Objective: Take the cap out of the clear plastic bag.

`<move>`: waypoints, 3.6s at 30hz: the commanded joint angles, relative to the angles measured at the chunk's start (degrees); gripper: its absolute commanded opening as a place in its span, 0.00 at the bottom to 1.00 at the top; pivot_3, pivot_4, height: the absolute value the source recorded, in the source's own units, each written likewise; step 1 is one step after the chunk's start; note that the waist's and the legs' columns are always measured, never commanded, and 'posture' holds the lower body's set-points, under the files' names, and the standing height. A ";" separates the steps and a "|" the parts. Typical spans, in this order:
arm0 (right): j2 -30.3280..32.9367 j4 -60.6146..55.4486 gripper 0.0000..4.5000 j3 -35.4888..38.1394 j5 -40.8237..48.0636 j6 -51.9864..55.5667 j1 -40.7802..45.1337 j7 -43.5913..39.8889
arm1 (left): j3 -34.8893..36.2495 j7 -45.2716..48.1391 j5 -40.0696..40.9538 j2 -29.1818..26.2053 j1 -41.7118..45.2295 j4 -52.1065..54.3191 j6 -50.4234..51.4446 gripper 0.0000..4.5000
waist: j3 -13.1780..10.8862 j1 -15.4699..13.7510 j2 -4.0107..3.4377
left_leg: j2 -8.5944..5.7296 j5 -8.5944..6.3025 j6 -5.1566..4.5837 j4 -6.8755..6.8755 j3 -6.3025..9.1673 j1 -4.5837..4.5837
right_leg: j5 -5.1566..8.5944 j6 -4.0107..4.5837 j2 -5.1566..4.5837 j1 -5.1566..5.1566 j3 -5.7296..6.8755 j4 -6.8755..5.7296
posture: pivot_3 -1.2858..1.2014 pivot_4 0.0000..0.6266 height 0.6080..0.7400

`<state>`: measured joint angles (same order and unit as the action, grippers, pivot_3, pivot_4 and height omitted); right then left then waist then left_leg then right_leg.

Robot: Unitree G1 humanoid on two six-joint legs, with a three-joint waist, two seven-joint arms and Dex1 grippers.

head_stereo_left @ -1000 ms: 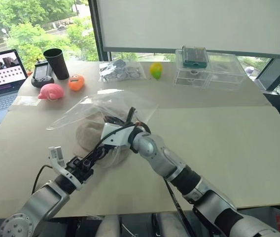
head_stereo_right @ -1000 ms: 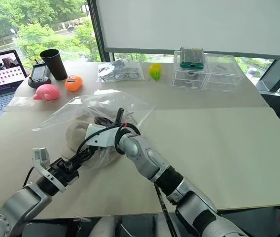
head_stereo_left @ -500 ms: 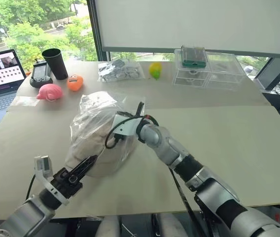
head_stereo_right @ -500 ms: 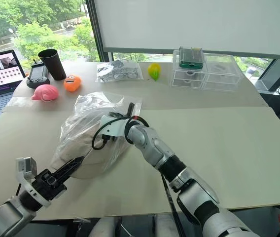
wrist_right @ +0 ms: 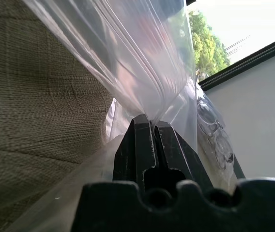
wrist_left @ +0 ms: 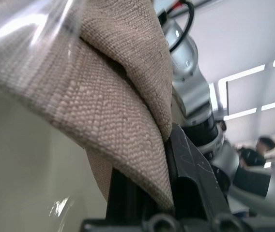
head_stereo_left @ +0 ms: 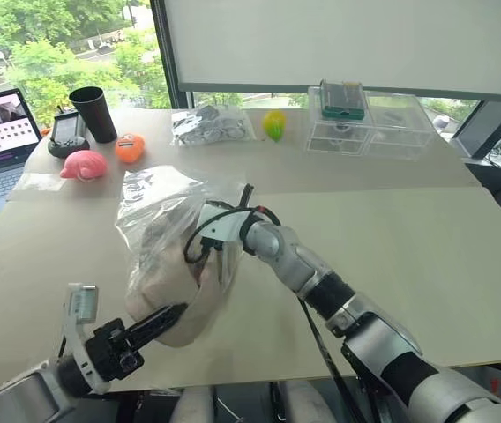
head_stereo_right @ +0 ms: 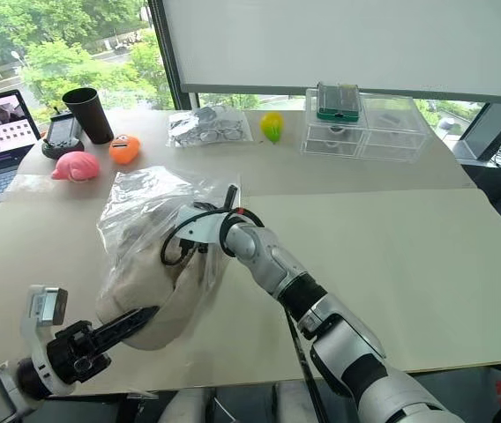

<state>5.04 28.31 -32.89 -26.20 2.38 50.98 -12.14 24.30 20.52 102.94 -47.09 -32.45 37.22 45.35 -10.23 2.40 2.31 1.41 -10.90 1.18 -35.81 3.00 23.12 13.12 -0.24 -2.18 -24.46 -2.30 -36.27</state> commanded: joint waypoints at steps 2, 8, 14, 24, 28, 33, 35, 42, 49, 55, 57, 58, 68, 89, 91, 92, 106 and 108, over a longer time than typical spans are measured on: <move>1.52 1.63 0.00 5.98 -0.31 1.53 2.52 4.38 | 4.16 13.25 -4.11 -3.66 -9.59 2.38 8.50 0.00 | 0.00 0.28 -0.01 | 0.13 -0.01 0.00 0.00 -0.05 0.01 | 0.00 0.00 0.09 -0.03 -0.01 0.04 | 0.52 0.24 1.00; 0.70 2.35 0.00 6.11 -0.52 0.47 1.99 4.58 | 13.51 28.05 -10.77 -2.45 -23.29 7.96 11.28 0.00 | -0.03 0.28 -0.03 | 0.29 -0.04 0.05 0.01 -0.15 0.16 | 0.22 0.31 0.22 -0.25 -0.03 0.07 | 0.52 0.24 1.00; 0.12 2.72 0.00 6.70 -0.75 0.12 1.91 4.25 | 21.91 36.52 -11.68 0.02 -28.11 7.80 9.98 0.00 | -0.07 0.52 -0.10 | 0.44 -0.04 0.05 0.01 -0.23 0.14 | 0.33 0.57 0.39 -0.39 -0.10 -0.05 | 0.52 0.24 1.00; 1.82 5.83 0.00 7.88 -0.32 -1.89 2.84 3.12 | 41.80 33.77 7.15 6.55 -31.44 1.21 6.62 0.00 | -0.05 0.85 -0.03 | 0.53 -0.04 0.05 -0.05 -0.22 0.18 | 0.41 0.69 0.50 -0.56 -0.17 -0.42 | 0.52 0.24 1.00; 2.08 8.54 0.00 8.23 -0.01 -3.69 3.91 2.73 | 45.51 32.62 10.06 5.93 -25.88 -4.39 2.48 0.00 | -0.09 1.17 -0.08 | 0.55 -0.04 0.05 -0.07 -0.19 0.13 | 0.47 0.78 0.55 -0.59 -0.16 -0.58 | 0.52 0.24 1.00; 1.47 8.86 0.00 7.42 -0.33 -4.85 3.57 1.64 | 40.21 21.13 10.06 3.64 -5.60 -5.73 -3.57 0.00 | -0.08 0.69 -0.06 | 0.60 -0.03 0.05 -0.17 -0.15 0.05 | 0.48 0.82 0.64 -0.53 -0.16 -0.77 | 0.52 0.24 1.00; 1.60 6.93 0.00 6.48 -0.49 -5.64 2.53 -0.28 | 31.62 5.84 10.06 5.24 9.78 -4.50 -9.60 0.00 | -0.05 0.46 0.04 | 0.64 -0.03 0.06 -0.26 -0.15 0.05 | 0.45 0.84 0.70 -0.52 -0.17 -0.81 | 0.52 0.24 1.00; 4.78 -9.15 0.00 4.38 -0.98 -1.71 -5.67 -10.25 | 5.58 -31.44 7.42 10.19 40.66 -8.23 -17.79 0.00 | 0.03 -0.42 0.32 | 0.60 -0.05 0.08 -0.29 -0.09 -0.26 | -0.17 0.63 0.66 0.03 -0.22 -0.65 | 0.52 0.24 1.00; 6.93 -22.78 0.00 5.61 -2.48 7.22 -12.19 -15.27 | -5.82 -42.17 -3.42 18.70 47.80 -18.55 -18.15 0.00 | 0.03 -0.88 0.31 | 0.57 -0.08 0.14 -0.27 -0.12 -0.27 | -0.21 0.57 0.69 0.03 -0.24 -0.62 | 0.52 0.24 1.00; 10.18 -34.32 0.00 7.74 1.68 10.64 -16.25 -21.94 | -6.30 -43.09 -7.08 22.70 48.28 -28.51 -15.53 0.00 | 0.03 -1.40 0.31 | 0.58 -0.07 0.15 -0.28 -0.11 -0.30 | -0.19 0.54 0.73 0.02 -0.22 -0.69 | 0.52 0.24 1.00; 10.29 -36.09 0.00 8.24 3.88 10.85 -17.12 -23.49 | -6.15 -42.78 -7.11 22.96 47.94 -29.84 -13.73 0.00 | 0.03 -1.40 0.31 | 0.56 -0.07 0.15 -0.31 -0.12 -0.29 | -0.11 0.40 0.71 0.03 -0.22 -0.68 | 0.52 0.24 1.00; 10.42 -36.50 0.00 8.37 4.41 10.82 -17.44 -23.91 | -6.41 -42.80 -7.17 22.89 47.65 -30.56 -12.54 0.00 | 0.03 -1.41 0.31 | 0.56 -0.07 0.16 -0.31 -0.12 -0.29 | -0.08 0.36 0.71 0.04 -0.22 -0.67 | 0.52 0.24 1.00; 9.67 -32.20 0.00 7.71 5.28 10.79 -17.74 -23.48 | -9.66 -39.84 -8.20 27.26 44.95 -30.81 -4.72 0.00 | 0.03 -1.52 0.31 | 0.53 -0.05 0.19 -0.31 -0.13 -0.46 | 0.04 0.15 0.67 0.19 -0.24 -0.69 | 0.52 0.24 1.00; 12.08 -33.51 0.99 11.88 15.01 17.53 -18.25 -31.05 | -8.11 -39.11 -14.99 30.62 42.82 -31.90 -2.25 1.00 | 0.05 -1.18 0.27 | 0.54 -0.05 0.19 -0.24 -0.19 -0.79 | 0.06 0.13 0.71 0.42 -0.36 -0.70 | 0.52 0.24 1.00; 12.36 -34.43 0.99 12.15 16.72 19.11 -18.42 -32.22 | -8.02 -39.12 -14.99 30.67 42.84 -31.81 -2.05 1.00 | 0.05 -1.15 0.27 | 0.54 -0.05 0.19 -0.24 -0.19 -0.79 | 0.06 0.13 0.71 0.42 -0.36 -0.71 | 0.52 0.24 1.00; 12.50 -35.14 0.99 12.50 18.17 20.02 -18.60 -33.30 | -8.07 -39.25 -14.85 30.76 42.90 -31.64 -1.90 1.00 | 0.05 -1.12 0.27 | 0.55 -0.05 0.19 -0.24 -0.19 -0.80 | 0.06 0.13 0.71 0.42 -0.36 -0.71 | 0.52 0.24 1.00; 20.17 -47.95 0.99 40.15 56.14 55.03 -17.53 -42.80 | 7.24 -15.22 -13.63 8.15 17.36 -12.31 6.52 1.00 | -0.09 -0.14 0.12 | 0.58 -0.11 0.27 -0.11 -0.21 -0.61 | 0.41 0.66 0.63 0.16 -0.31 -0.55 | 0.52 0.24 1.00; 20.63 -45.61 0.99 42.26 56.88 55.27 -17.19 -40.35 | 9.58 -14.56 -15.10 7.58 16.29 -12.76 4.76 1.00 | -0.13 -0.26 0.05 | 0.58 -0.12 0.28 -0.11 -0.21 -0.62 | 0.46 0.75 0.63 0.17 -0.30 -0.54 | 0.52 0.24 1.00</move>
<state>25.16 -18.04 6.50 28.50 56.95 32.56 -54.26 31.05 4.25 89.12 -38.90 -16.34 23.04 52.28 -10.37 2.14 2.36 1.99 -11.02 1.47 -35.92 2.79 22.50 13.58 0.51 -1.56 -24.30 -2.60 -36.80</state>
